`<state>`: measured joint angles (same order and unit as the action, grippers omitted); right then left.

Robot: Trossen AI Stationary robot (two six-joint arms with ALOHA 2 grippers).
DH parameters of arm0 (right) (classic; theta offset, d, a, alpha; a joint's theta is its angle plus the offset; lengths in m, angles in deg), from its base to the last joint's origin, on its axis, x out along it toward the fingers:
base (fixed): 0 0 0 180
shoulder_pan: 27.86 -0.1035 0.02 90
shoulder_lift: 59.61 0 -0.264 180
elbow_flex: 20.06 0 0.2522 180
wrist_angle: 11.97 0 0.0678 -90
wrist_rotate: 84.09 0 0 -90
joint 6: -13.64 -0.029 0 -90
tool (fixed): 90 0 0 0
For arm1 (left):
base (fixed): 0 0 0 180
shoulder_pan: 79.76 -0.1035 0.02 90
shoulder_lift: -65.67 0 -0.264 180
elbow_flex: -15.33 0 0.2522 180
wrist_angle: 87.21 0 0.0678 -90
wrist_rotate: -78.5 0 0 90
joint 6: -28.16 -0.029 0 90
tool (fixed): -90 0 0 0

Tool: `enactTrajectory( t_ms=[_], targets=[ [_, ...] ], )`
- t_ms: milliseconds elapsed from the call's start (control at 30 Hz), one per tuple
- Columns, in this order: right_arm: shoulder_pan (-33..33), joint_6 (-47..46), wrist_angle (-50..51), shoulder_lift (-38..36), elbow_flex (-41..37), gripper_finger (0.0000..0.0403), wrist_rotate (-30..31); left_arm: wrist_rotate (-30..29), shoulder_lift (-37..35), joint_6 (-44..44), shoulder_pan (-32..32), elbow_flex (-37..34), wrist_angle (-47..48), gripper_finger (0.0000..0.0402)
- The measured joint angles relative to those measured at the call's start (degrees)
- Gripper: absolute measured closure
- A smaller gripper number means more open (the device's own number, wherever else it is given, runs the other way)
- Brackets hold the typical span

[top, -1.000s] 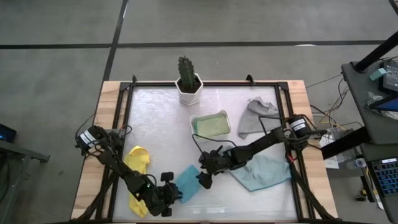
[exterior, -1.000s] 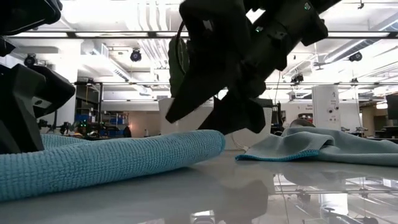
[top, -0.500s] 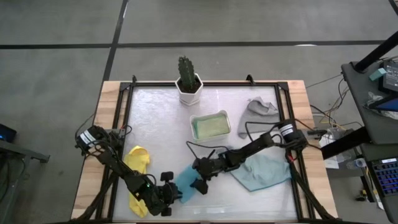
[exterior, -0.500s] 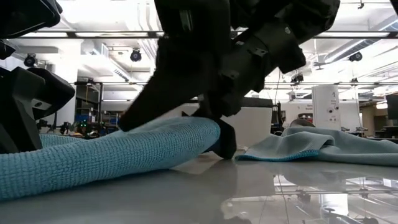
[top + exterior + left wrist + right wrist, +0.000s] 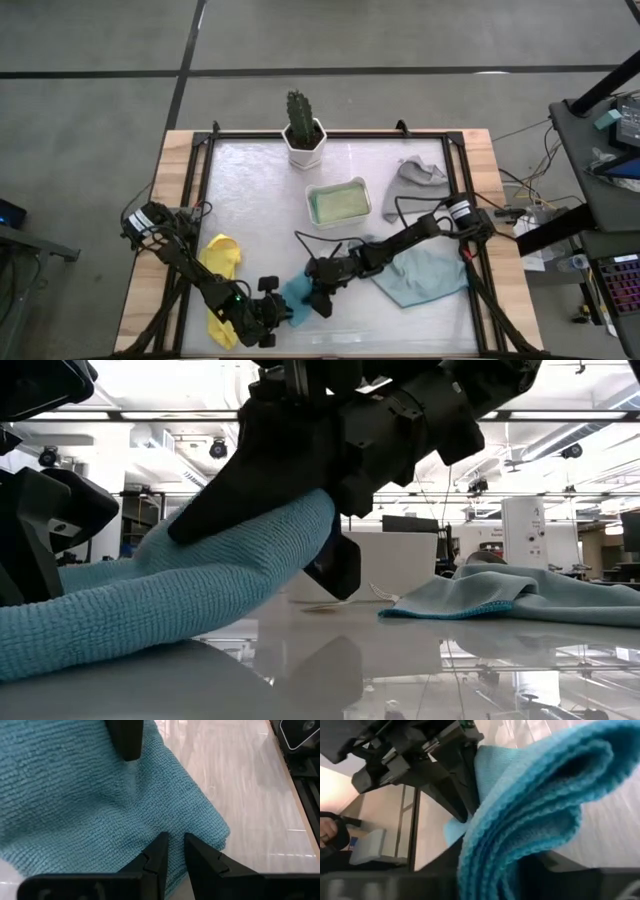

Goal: Fold microfiber towels
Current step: Put the blue towel into the bin

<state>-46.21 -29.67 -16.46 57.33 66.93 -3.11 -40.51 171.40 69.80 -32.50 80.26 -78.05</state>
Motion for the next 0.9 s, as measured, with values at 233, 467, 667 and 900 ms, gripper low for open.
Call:
enactTrajectory(
  t_ms=[233, 467, 667, 900],
  targets=[
    [0.1, 2.1, -0.1, -1.1, 0.5, 0.0384, 0.1, 0.1, -1.8, -4.0, 0.1, 0.0, 1.2, 0.0350],
    [2.7, 6.9, 6.4, -7.8, 0.5, 0.0387, 0.3, -1.5, -7.3, -11.3, 0.0, -0.1, 3.2, 0.0350],
    [6.7, 13.1, 12.0, -14.4, 0.5, 0.0388, 0.7, -12.4, -15.7, -22.6, -0.2, -0.1, 7.8, 0.0350],
    [13.5, 17.4, 17.8, -21.8, 0.5, 0.0389, 2.0, -27.6, -29.0, -49.2, -3.1, 0.0, 5.9, 0.0350]
  ],
)
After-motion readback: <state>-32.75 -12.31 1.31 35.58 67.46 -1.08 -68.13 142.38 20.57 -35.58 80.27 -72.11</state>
